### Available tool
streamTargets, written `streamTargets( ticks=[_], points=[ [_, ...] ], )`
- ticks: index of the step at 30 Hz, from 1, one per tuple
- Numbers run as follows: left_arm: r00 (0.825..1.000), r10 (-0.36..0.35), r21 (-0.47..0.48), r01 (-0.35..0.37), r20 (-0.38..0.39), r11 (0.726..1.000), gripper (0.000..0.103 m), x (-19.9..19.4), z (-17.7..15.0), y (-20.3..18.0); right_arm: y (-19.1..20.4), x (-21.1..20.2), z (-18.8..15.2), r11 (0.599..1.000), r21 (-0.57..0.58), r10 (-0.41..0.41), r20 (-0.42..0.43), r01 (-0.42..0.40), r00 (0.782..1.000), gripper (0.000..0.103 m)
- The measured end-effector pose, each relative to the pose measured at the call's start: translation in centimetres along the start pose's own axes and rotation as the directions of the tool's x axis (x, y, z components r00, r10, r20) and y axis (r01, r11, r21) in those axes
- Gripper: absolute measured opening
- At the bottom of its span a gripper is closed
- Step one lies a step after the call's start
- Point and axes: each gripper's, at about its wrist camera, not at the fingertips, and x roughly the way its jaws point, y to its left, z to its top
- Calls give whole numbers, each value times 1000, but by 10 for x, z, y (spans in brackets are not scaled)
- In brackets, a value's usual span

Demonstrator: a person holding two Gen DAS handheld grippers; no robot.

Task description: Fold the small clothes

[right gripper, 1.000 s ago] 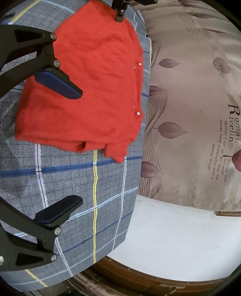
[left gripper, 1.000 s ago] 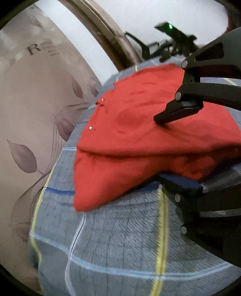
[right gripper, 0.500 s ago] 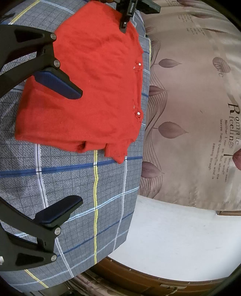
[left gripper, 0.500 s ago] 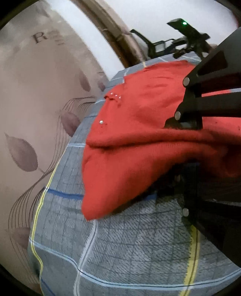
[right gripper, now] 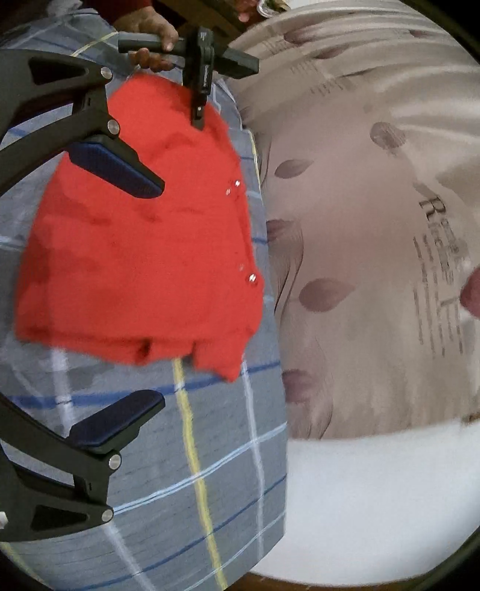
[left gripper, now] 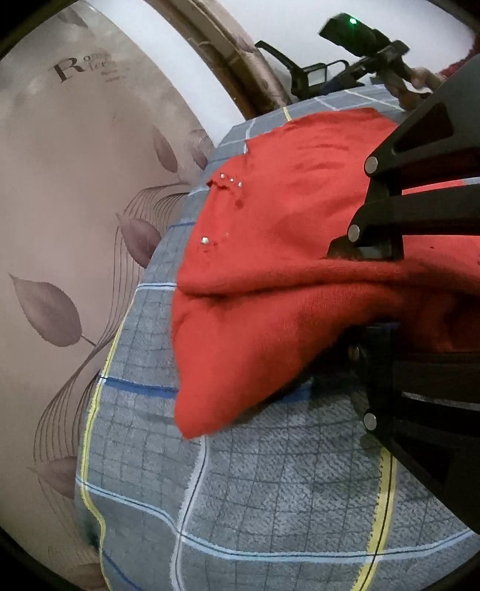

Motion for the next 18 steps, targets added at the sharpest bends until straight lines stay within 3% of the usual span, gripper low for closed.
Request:
streamTargets(
  ticks=[2, 6, 11, 14, 15, 18],
  points=[
    [1000, 4, 6, -4, 0, 1000, 21, 0, -1, -2, 6, 13, 7, 1000, -20, 14, -26, -14, 1000, 100],
    [1000, -1, -52, 1, -7, 999, 21, -2, 0, -2, 8, 46, 20, 999, -28, 17, -77, -19, 997, 85],
    [997, 79, -17, -79, -6, 997, 20, -6, 1, -19, -2, 68, 39, 1000, 5, 2, -82, -1, 997, 81],
    [996, 87, -17, -87, -12, 996, 19, -10, 3, -34, -13, 104, 42, 999, 14, -39, -214, 43, 976, 78],
    [996, 86, -16, -86, -14, 996, 19, -12, 4, -40, -18, 120, 41, 999, 24, -32, -284, 41, 958, 78],
    [996, 84, 1, -85, -28, 996, 19, -16, 7, -62, -23, 116, 47, 998, 52, -4, -277, 19, 961, 78]
  ],
)
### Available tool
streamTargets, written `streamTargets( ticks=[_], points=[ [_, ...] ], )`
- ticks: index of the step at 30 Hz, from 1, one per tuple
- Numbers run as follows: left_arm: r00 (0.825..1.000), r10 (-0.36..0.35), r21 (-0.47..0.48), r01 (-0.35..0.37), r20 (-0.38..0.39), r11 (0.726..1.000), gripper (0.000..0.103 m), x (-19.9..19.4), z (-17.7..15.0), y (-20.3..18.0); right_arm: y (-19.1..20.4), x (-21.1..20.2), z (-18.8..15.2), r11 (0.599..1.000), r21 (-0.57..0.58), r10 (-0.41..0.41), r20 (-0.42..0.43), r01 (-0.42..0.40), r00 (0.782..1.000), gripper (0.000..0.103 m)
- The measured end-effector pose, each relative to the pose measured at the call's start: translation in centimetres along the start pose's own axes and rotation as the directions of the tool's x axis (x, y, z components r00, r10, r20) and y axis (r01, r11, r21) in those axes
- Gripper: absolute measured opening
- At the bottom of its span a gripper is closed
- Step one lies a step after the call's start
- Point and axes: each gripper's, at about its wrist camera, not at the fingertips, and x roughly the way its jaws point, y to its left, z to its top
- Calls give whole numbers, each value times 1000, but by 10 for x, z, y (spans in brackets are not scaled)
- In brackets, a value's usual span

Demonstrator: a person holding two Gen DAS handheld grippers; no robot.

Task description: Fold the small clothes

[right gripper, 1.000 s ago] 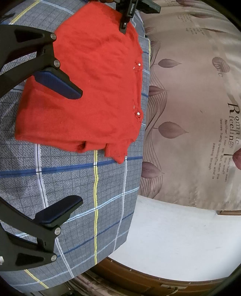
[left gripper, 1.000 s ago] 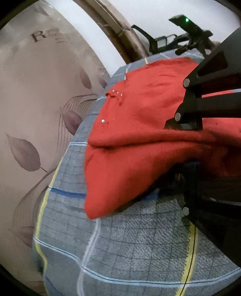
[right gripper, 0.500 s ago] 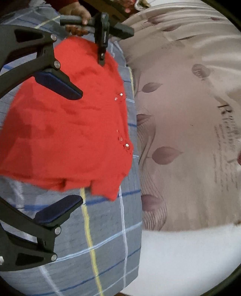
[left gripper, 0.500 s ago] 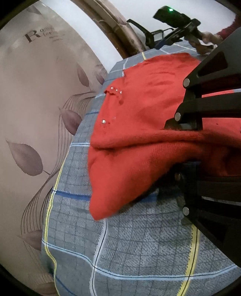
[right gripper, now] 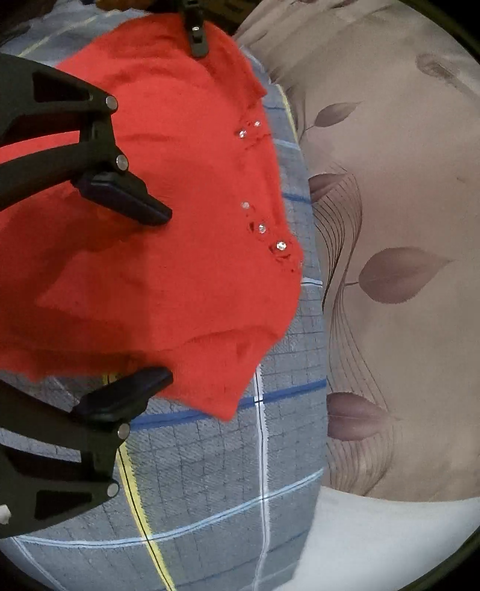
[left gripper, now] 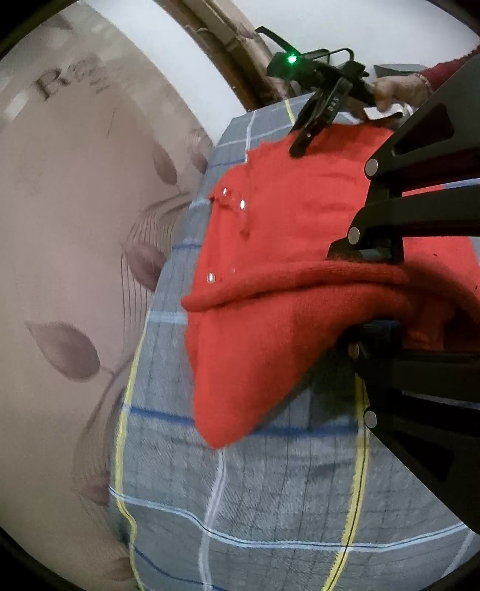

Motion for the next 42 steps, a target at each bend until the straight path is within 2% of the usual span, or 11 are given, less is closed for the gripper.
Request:
streamTargets(
  ticks=[5, 9, 10, 14, 24, 30, 33, 36, 39, 40, 42],
  points=[
    [999, -3, 30, 4, -32, 1000, 19, -6, 4, -39, -17, -33, -24, 981, 98, 159, 104, -169, 982, 78],
    [999, -19, 40, 22, -51, 999, 19, -3, 9, -73, -32, -57, -54, 947, 135, 268, 177, -293, 947, 79],
    [998, -25, 40, 28, -55, 999, 19, -1, 11, -83, -35, -62, -56, 941, 143, 277, 194, -307, 941, 84],
    [996, -54, 45, 57, -73, 997, 19, 21, 15, -126, -40, -65, -61, 926, 170, 302, 197, -336, 933, 85],
    [981, -112, 22, 117, -156, 993, 19, 104, 0, -208, -29, -73, -63, 949, 95, 275, 219, -301, 936, 85],
    [955, -196, -53, 189, -221, 981, 28, 119, -1, -230, -49, -75, -66, 923, 160, 307, 245, -351, 920, 85],
    [930, -296, -106, 278, -217, 955, 41, 106, 4, -232, -59, -76, -67, 902, 193, 332, 262, -386, 906, 88],
    [875, -460, -165, 436, -154, 885, 58, 85, 8, -228, -65, -77, -67, 886, 212, 350, 275, -412, 895, 88],
    [792, -605, -185, 583, -89, 791, 62, 64, 10, -222, -71, -78, -69, 868, 230, 371, 289, -440, 882, 88],
    [796, -602, -146, 590, -60, 794, 63, 54, 10, -220, -73, -79, -69, 862, 233, 378, 298, -451, 876, 88],
    [842, -540, -41, 539, -10, 841, 66, 35, 7, -220, -79, -79, -71, 842, 251, 395, 317, -478, 862, 89]
  ],
)
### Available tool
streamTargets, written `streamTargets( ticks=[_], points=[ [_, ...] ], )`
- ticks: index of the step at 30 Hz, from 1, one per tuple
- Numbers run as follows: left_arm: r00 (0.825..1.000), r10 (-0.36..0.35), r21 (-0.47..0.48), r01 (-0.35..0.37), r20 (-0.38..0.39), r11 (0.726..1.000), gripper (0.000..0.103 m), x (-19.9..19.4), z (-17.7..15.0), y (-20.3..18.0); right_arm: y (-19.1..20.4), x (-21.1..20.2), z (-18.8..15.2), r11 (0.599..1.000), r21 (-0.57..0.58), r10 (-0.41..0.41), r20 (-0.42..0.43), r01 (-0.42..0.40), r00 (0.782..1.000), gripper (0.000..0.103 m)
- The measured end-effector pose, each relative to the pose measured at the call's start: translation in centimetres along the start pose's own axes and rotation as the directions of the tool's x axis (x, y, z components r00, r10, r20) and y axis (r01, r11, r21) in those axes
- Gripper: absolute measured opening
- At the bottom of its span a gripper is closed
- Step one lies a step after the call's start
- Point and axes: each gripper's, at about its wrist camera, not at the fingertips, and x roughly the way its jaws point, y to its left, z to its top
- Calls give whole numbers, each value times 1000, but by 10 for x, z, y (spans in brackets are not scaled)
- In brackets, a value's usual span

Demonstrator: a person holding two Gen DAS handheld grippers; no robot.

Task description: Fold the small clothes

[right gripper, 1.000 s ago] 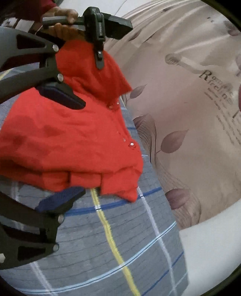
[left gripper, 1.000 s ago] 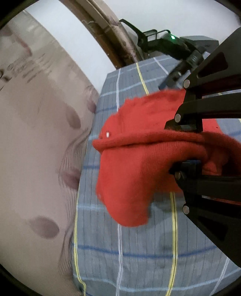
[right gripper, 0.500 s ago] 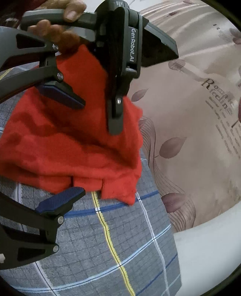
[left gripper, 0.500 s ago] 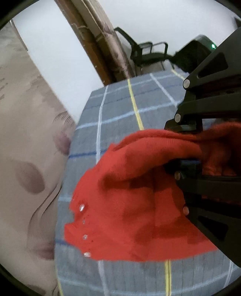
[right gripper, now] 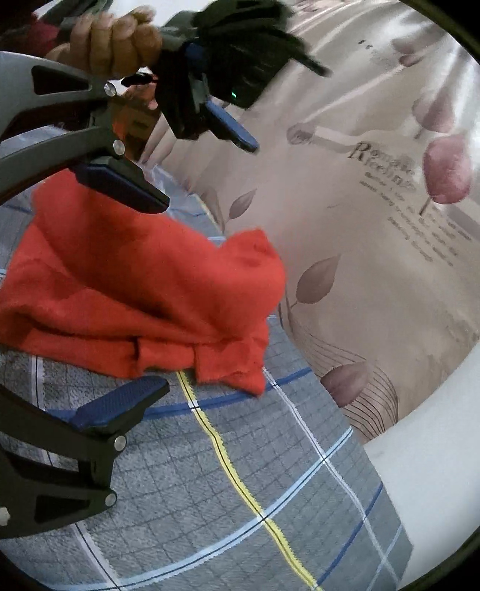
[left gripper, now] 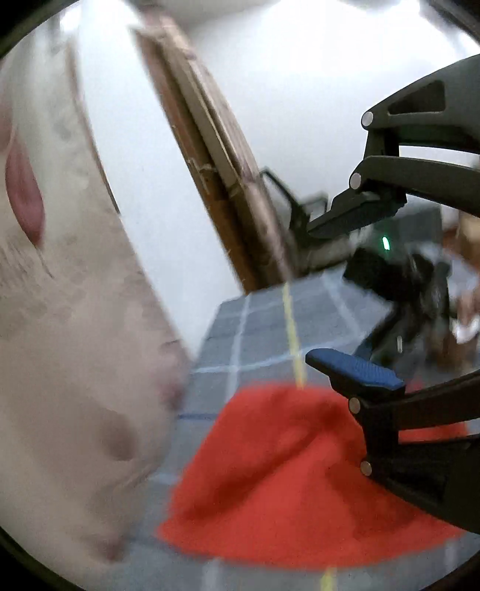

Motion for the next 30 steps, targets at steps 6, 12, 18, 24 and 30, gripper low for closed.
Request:
streamTargets(
  ticks=[6, 12, 18, 24, 30],
  points=[
    [988, 131, 38, -134, 86, 990, 71, -35, -51, 42, -22, 0, 6, 989, 114, 99, 4, -99, 995, 91],
    [974, 218, 133, -225, 67, 965, 71, -24, -112, 75, -20, 10, 17, 991, 112, 74, -59, -67, 996, 91],
    [976, 213, 189, -219, 52, 957, 71, -1, -143, 86, 3, 46, 41, 997, -44, -66, -148, 60, 987, 33],
    [974, 171, 191, -198, 149, 962, 71, -8, -157, 93, 33, 91, 69, 989, -117, -119, -266, 91, 957, 12],
    [961, 185, 186, -224, 205, 957, 76, -13, -165, 89, 44, 83, 106, 992, -106, 48, -147, -64, 988, 7]
  ],
)
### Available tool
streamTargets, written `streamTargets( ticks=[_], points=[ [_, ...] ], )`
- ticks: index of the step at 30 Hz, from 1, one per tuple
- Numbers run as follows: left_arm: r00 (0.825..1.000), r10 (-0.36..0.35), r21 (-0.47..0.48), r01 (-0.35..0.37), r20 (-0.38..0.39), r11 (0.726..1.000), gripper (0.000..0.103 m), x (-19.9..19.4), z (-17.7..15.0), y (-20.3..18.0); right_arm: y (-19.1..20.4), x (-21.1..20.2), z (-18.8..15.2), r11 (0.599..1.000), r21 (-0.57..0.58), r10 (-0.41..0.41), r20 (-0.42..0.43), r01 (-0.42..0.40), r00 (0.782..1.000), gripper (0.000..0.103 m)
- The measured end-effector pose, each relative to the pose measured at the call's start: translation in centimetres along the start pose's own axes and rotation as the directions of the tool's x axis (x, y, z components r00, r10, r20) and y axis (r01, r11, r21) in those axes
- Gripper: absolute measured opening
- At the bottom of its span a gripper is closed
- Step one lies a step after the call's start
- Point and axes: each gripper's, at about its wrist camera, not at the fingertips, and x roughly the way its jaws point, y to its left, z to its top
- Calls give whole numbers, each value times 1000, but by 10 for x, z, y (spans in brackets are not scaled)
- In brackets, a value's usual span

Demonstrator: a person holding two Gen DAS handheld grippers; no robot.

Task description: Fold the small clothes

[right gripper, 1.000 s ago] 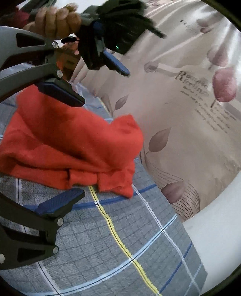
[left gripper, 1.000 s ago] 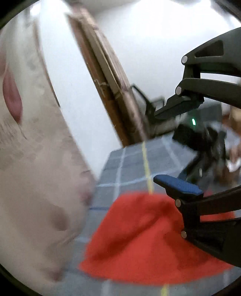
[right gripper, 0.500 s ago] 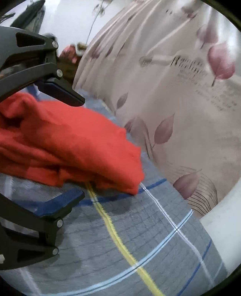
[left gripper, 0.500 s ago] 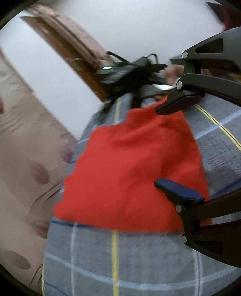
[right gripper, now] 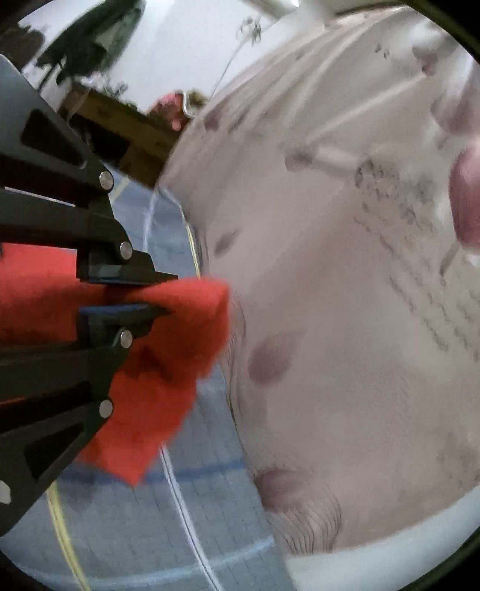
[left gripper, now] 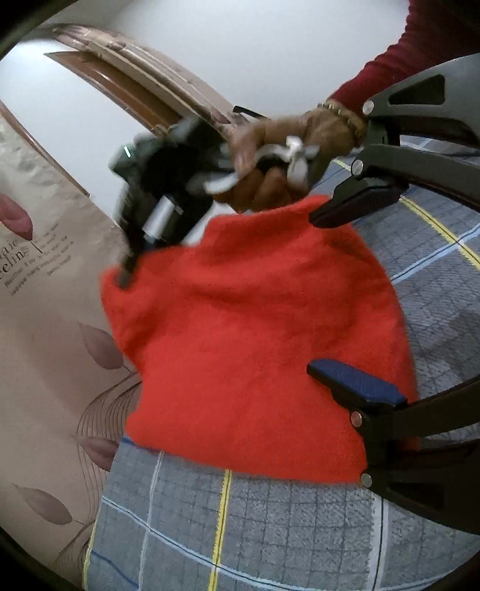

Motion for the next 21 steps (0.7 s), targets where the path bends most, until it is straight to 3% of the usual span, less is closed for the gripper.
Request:
streamTargets(
  ticks=[3, 5, 8, 9, 10, 14, 21],
  points=[
    [1000, 9, 16, -8, -13, 1000, 81, 5, 0, -5, -56, 11, -16, 991, 121, -43, -52, 49, 998, 9],
    [1000, 5, 14, -4, -22, 1000, 82, 5, -1, -4, -86, 20, -32, 979, 197, -36, -101, 56, 994, 16],
    [1000, 1, 7, 0, -20, 1000, 83, 5, 2, -3, -115, 11, -40, 938, 345, 57, -27, -44, 998, 31],
    [1000, -2, 6, 2, -17, 1000, 83, 4, 2, -3, -115, 1, -40, 939, 341, 49, 15, -51, 999, 49],
    [1000, -2, 5, 2, -16, 1000, 84, 3, 2, -3, -113, -5, -42, 941, 334, 44, 34, -53, 998, 54],
    [1000, -9, 1, 9, -12, 1000, 84, -1, 1, 1, -90, -39, -59, 943, 308, 105, 86, -126, 991, 57],
    [1000, 13, 15, -13, -8, 1000, 84, 0, 4, -5, -18, -60, -108, 988, 142, 81, -98, -67, 992, 63]
  ],
)
